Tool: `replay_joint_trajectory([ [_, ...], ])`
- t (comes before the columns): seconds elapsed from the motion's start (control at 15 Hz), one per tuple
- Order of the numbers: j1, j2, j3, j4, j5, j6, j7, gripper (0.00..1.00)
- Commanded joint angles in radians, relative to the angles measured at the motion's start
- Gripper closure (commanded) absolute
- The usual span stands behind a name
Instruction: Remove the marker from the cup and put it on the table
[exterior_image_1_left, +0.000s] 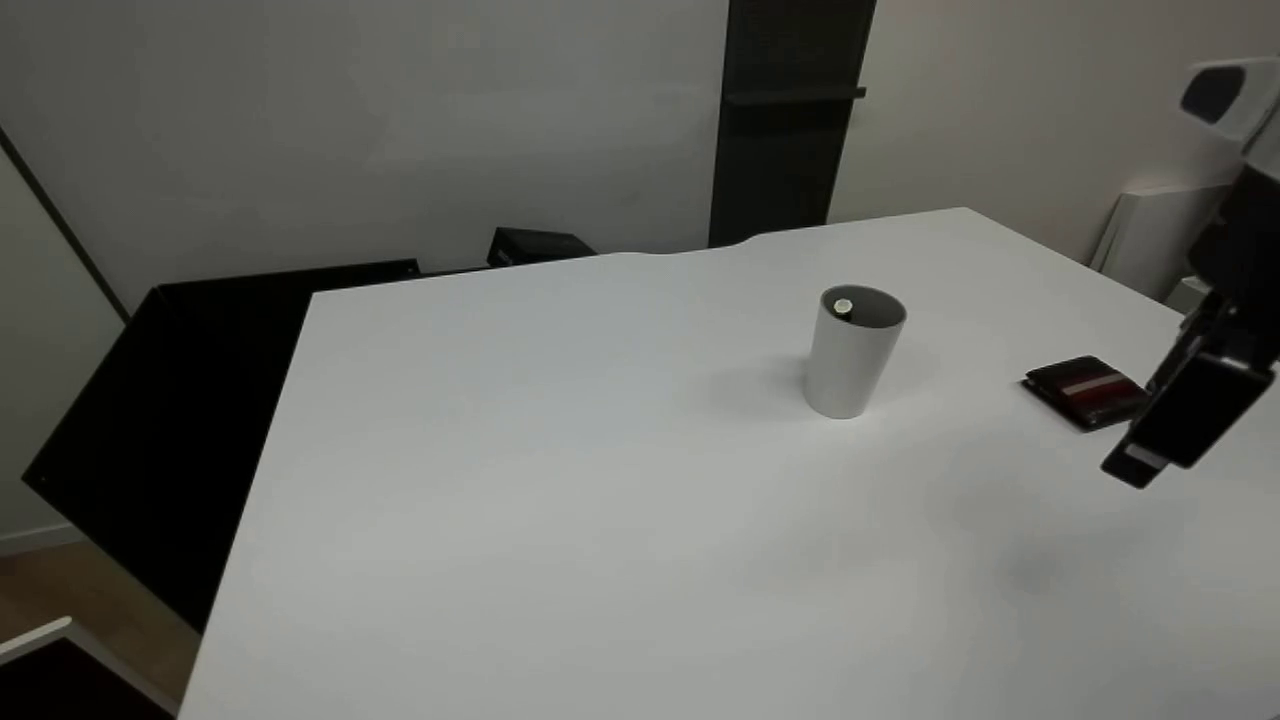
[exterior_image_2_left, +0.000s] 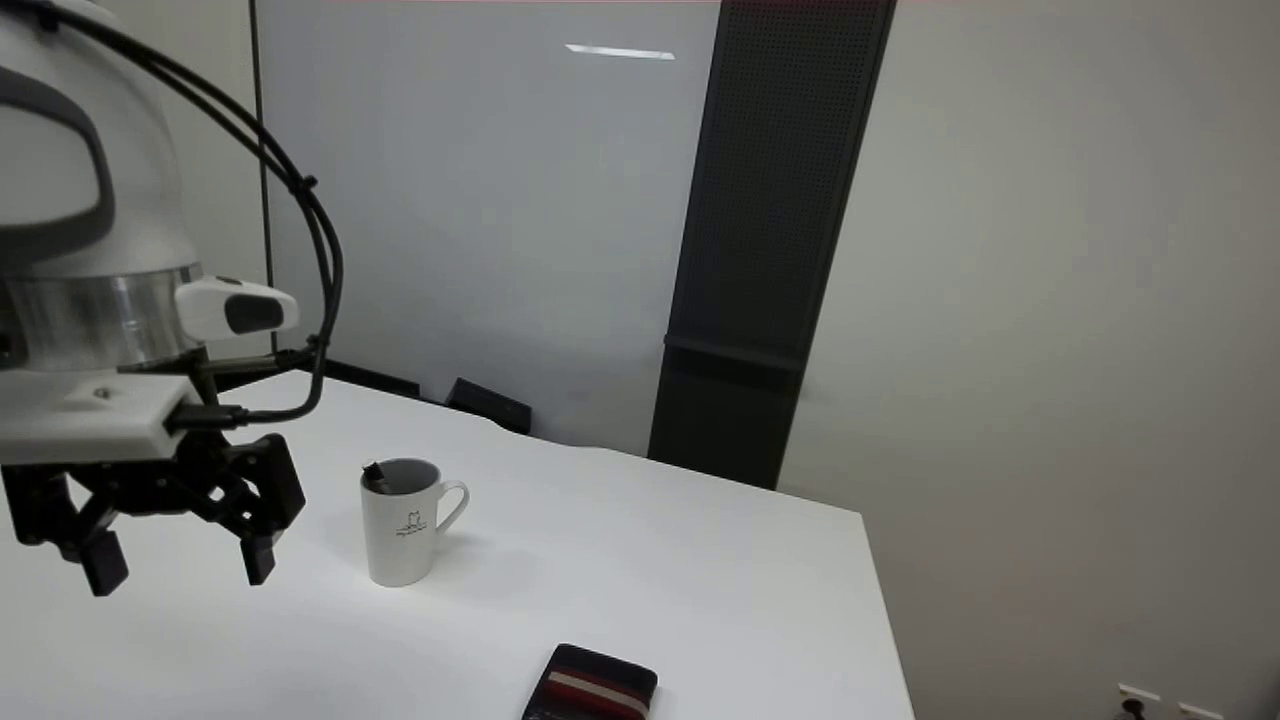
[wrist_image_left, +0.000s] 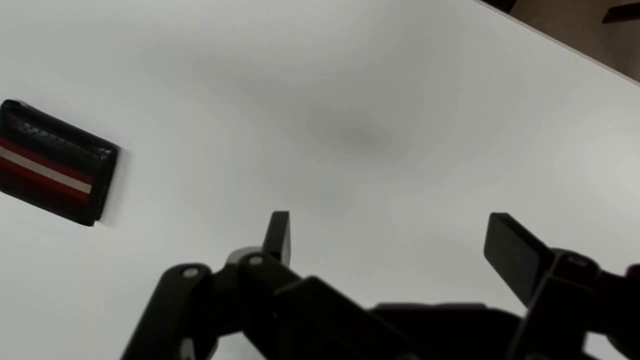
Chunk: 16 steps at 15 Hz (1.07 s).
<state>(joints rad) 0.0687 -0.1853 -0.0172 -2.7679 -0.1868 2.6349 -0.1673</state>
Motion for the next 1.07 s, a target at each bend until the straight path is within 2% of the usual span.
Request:
replay_joint_trajectory([
  [0.0, -0.03, 0.204, 0.056, 0.097, -0.066, 0.087, 0.146, 0.0],
  [0.33, 0.014, 0.38, 0.031, 0.251, -0.199, 0.078, 0.307, 0.0],
  [0.53, 0.038, 0.455, 0.018, 0.338, -0.177, 0.047, 0.319, 0.0],
  [0.8, 0.058, 0.531, 0.012, 0.466, -0.135, -0.053, 0.304, 0.0],
  [0.87, 0.059, 0.544, 0.019, 0.496, -0.114, -0.106, 0.291, 0.0],
  [0.93, 0.029, 0.55, 0.062, 0.52, -0.03, -0.194, 0.202, 0.0],
  [1.0, 0.046, 0.518, 0.026, 0.451, -0.095, -0.089, 0.249, 0.0],
])
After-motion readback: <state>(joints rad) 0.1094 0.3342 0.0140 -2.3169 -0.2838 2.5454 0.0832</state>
